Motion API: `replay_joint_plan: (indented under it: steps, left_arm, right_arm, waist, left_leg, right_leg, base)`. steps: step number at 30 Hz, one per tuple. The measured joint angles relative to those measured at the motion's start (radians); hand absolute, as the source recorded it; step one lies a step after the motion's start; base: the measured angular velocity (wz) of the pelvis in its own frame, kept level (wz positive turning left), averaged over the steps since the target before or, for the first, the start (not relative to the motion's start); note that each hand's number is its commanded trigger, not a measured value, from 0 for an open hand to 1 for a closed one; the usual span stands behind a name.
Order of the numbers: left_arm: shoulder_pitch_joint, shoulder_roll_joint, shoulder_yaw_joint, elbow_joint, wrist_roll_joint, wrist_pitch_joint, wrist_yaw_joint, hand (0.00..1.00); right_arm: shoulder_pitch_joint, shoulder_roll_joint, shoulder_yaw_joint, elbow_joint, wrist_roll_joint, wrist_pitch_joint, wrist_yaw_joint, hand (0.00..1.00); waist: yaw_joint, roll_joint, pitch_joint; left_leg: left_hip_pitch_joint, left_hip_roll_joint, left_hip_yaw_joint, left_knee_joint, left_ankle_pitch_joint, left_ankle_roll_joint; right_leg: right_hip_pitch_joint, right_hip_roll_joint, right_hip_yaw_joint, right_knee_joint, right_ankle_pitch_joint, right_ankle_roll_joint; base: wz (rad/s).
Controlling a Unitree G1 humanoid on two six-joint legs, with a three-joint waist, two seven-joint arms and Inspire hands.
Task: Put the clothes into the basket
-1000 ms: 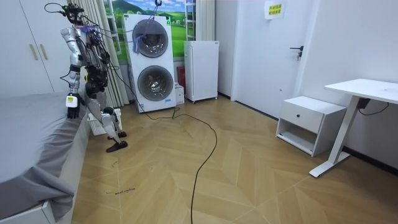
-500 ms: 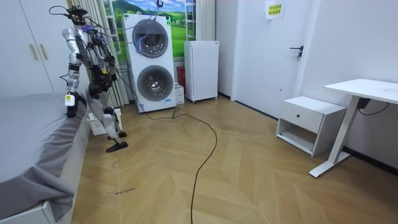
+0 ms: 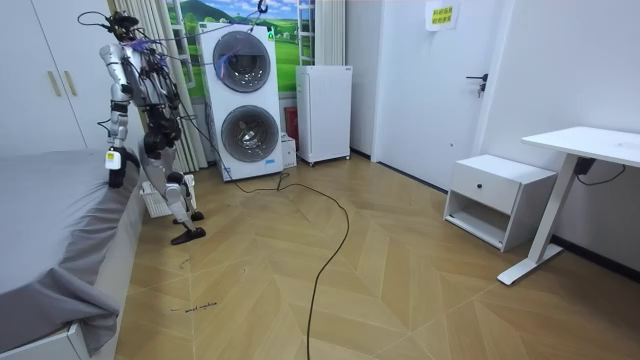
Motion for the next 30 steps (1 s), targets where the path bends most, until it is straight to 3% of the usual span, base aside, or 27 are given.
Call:
replay_joint_plan:
  steps: [3,7,12,15,16,20,22,30]
  left_arm:
    - [-0.010,0.000,0.000,0.000,-0.028,-0.001,-0.013,0.00]
    - [-0.008,0.000,0.000,0.001,-0.090,-0.001,-0.016,0.00]
    - [-0.013,0.000,0.000,0.003,-0.097,-0.001,-0.016,0.00]
    - [-0.017,0.003,0.000,0.003,-0.096,-0.001,-0.015,0.00]
    - [-0.016,0.006,0.000,0.004,-0.096,-0.001,-0.014,0.00]
    - [-0.015,0.009,0.000,0.005,-0.098,-0.001,-0.008,0.00]
    - [-0.016,0.017,0.000,0.005,-0.098,-0.001,-0.008,0.00]
    - [-0.003,0.018,-0.009,0.006,-0.095,-0.016,-0.014,0.00]
  right_arm:
    - [-0.006,0.001,0.006,0.020,0.000,-0.009,0.005,0.00]
    - [-0.019,0.001,0.011,0.071,0.004,-0.030,0.004,0.00]
    - [-0.009,0.003,0.009,0.084,0.010,-0.030,-0.022,0.00]
    - [-0.008,0.006,0.009,0.084,0.010,-0.029,-0.027,0.00]
    - [-0.007,0.008,0.009,0.084,0.010,-0.028,-0.028,0.00]
    - [0.014,0.010,0.011,0.084,0.012,-0.028,-0.035,0.00]
    - [0.022,0.011,0.020,0.079,0.015,-0.028,-0.051,0.00]
    - [0.077,0.042,0.029,0.089,0.102,-0.027,-0.044,0.00]
  waist:
    - [0.018,0.000,-0.0001]
    - [0.020,0.000,-0.0003]
    - [0.016,-0.003,-0.0009]
    - [0.016,-0.016,-0.0002]
    - [0.016,-0.025,0.0041]
    - [0.017,-0.049,-0.0002]
    - [0.017,-0.061,-0.0061]
    - [0.021,-0.072,-0.0030]
  left_leg:
    - [-0.006,0.000,-0.001,0.003,0.001,0.001]
    - [-0.014,0.002,-0.005,0.009,0.001,0.001]
    - [-0.013,0.003,-0.025,0.009,0.001,0.001]
    - [-0.008,0.002,-0.033,0.009,0.001,0.001]
    - [0.000,0.001,-0.035,0.009,0.001,0.001]
    - [0.024,0.002,-0.042,0.009,0.001,0.001]
    - [0.026,0.002,-0.049,0.009,0.001,0.001]
    - [0.080,0.005,-0.093,-0.001,0.001,0.001]
  right_leg:
    - [0.000,-0.002,-0.002,-0.006,0.000,0.000]
    - [0.003,-0.004,-0.008,-0.011,0.000,0.000]
    - [0.014,-0.009,-0.032,-0.022,0.001,-0.001]
    - [0.021,-0.016,-0.061,-0.022,0.000,-0.001]
    - [0.031,-0.018,-0.067,-0.025,0.000,-0.001]
    - [0.069,-0.021,-0.080,-0.048,0.001,-0.001]
    - [0.076,-0.021,-0.082,-0.056,0.004,0.000]
    - [0.175,-0.028,-0.134,-0.108,0.010,-0.002]
  base:
    - [0.02]
    - [0.01]
    - [0.10]
    - [0.07]
    - [0.08]
    - [0.10]
    - [0.08]
    - [0.17]
